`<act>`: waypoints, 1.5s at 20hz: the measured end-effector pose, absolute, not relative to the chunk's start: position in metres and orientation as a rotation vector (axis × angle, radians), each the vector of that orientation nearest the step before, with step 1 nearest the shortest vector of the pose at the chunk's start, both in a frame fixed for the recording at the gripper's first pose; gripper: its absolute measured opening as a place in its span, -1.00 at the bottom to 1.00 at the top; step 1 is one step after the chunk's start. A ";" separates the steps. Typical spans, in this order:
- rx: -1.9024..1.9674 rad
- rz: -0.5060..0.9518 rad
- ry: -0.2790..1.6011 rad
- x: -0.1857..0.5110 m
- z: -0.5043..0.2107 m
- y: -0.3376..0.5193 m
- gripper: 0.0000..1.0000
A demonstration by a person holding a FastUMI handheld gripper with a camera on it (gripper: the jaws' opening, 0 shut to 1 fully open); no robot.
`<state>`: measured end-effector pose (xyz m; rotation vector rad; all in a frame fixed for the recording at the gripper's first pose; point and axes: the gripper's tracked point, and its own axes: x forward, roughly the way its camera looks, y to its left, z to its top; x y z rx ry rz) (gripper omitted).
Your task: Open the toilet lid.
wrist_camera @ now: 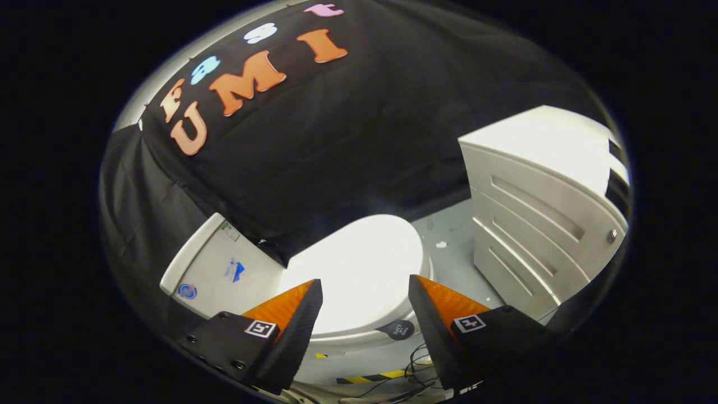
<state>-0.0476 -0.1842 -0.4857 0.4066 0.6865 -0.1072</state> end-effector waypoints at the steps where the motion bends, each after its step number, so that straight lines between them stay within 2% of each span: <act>1: 0.409 -0.119 0.724 -0.051 -0.506 -0.188 0.98; 6: 0.488 -0.133 0.897 -0.076 -0.574 -0.188 0.98; 14: 0.734 -0.147 1.014 -0.092 -0.639 -0.187 0.94; 18: 0.830 -0.124 1.042 -0.089 -0.653 -0.170 0.61; 21: 0.880 -0.085 1.046 -0.087 -0.653 -0.162 0.26; 22: 0.881 -0.080 1.044 -0.088 -0.652 -0.163 -0.01; 25: 0.901 -0.090 1.030 -0.087 -0.646 -0.165 -0.12; 28: 0.939 -0.106 0.999 -0.084 -0.638 -0.162 -0.53; 29: 0.957 -0.132 1.003 -0.086 -0.634 -0.163 -0.54; 30: 0.959 -0.139 1.016 -0.084 -0.638 -0.160 -0.72</act>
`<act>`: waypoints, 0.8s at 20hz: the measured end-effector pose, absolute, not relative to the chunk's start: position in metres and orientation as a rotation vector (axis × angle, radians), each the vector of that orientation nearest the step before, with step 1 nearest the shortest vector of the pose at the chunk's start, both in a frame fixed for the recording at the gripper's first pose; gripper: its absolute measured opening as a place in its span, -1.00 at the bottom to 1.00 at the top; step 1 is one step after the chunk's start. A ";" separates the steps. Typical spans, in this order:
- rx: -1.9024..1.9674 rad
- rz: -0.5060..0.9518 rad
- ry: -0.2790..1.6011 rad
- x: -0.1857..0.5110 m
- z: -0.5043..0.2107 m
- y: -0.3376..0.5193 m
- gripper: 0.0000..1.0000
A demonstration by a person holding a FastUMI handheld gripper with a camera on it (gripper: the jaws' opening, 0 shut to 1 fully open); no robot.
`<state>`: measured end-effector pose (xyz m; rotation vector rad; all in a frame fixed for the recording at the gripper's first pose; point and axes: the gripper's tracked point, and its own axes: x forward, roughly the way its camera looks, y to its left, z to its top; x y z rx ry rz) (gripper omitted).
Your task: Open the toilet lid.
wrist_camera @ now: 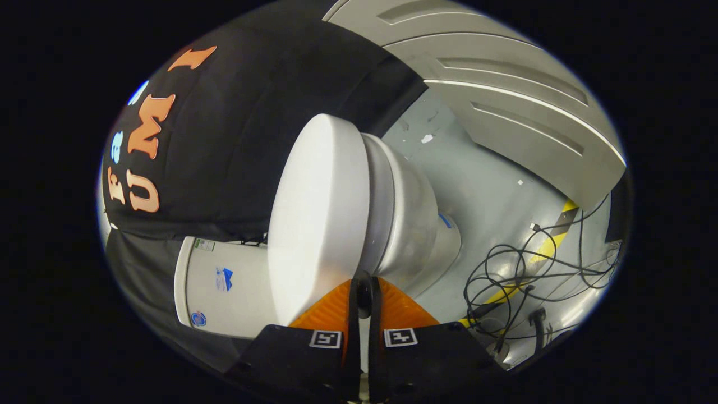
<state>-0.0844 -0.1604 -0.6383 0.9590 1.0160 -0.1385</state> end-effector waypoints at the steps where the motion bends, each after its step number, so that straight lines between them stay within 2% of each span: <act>1: 0.952 -0.148 1.018 -0.085 -0.636 -0.161 -0.72; 2: 0.963 -0.186 1.016 -0.081 -0.638 -0.160 -0.82; 3: 0.961 -0.196 1.007 -0.085 -0.629 -0.157 -0.83; 10: 0.780 -0.185 0.893 -0.057 -0.565 -0.145 -0.84; 16: 0.607 -0.157 0.824 -0.043 -0.496 -0.102 -0.84</act>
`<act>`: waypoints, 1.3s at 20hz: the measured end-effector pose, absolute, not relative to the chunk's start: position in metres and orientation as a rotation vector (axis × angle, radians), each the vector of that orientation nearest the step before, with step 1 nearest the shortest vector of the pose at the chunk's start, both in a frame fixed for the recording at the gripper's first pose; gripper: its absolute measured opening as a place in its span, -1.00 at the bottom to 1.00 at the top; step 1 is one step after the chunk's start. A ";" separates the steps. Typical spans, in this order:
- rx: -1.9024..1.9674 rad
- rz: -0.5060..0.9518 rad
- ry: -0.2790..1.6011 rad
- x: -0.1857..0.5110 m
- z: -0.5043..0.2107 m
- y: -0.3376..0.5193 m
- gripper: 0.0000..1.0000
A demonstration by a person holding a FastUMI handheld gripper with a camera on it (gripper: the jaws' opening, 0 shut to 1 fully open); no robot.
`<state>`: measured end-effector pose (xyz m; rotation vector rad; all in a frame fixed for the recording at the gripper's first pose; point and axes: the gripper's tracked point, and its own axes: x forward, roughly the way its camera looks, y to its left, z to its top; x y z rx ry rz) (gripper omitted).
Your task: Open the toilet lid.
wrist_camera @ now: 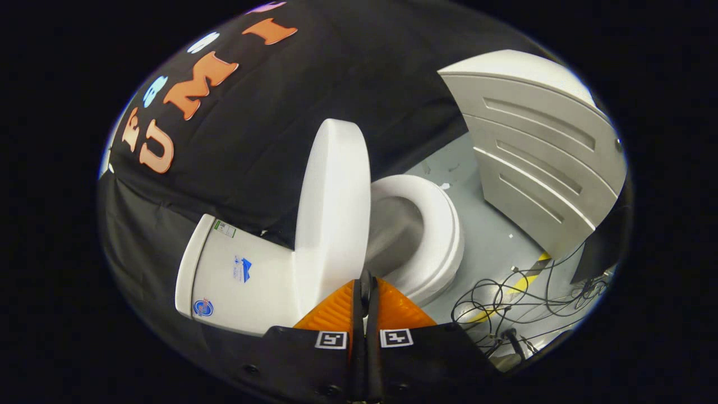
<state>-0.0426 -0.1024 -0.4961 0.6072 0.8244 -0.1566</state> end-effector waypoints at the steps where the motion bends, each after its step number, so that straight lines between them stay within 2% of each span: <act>1: 0.569 -0.152 0.819 -0.041 -0.488 -0.095 -0.84; 9: 0.472 -0.155 0.766 -0.034 -0.440 -0.044 -0.84; 26: 0.195 -0.033 0.683 -0.019 -0.384 0.088 -0.84</act>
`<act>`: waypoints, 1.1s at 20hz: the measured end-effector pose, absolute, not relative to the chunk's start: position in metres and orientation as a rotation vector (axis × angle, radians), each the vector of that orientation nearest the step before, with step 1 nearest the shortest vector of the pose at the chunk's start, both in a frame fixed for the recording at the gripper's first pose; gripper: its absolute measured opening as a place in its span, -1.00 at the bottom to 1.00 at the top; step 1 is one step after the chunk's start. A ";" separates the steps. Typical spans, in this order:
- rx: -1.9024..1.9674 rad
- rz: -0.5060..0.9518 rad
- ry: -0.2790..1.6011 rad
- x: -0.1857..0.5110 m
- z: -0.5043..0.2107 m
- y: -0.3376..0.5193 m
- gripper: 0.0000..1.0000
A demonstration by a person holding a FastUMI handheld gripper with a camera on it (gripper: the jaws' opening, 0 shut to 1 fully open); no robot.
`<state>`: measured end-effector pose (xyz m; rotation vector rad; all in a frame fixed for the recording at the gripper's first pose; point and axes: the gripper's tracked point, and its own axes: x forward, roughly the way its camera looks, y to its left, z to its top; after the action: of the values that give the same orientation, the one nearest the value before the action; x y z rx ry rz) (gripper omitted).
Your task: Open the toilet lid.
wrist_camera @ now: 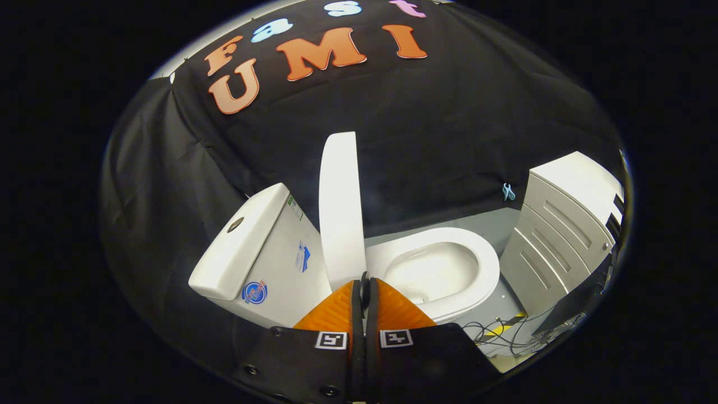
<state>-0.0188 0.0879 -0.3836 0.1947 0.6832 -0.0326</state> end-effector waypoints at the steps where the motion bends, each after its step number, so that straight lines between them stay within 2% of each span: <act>1: 0.184 -0.032 0.679 -0.019 -0.383 0.094 -0.85; 9: 0.082 -0.037 0.638 -0.018 -0.379 0.136 -0.84; 22: -0.100 0.094 0.620 -0.025 -0.391 0.216 -0.83</act>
<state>-0.0248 0.2164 -0.3913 -0.0996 0.6198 0.0939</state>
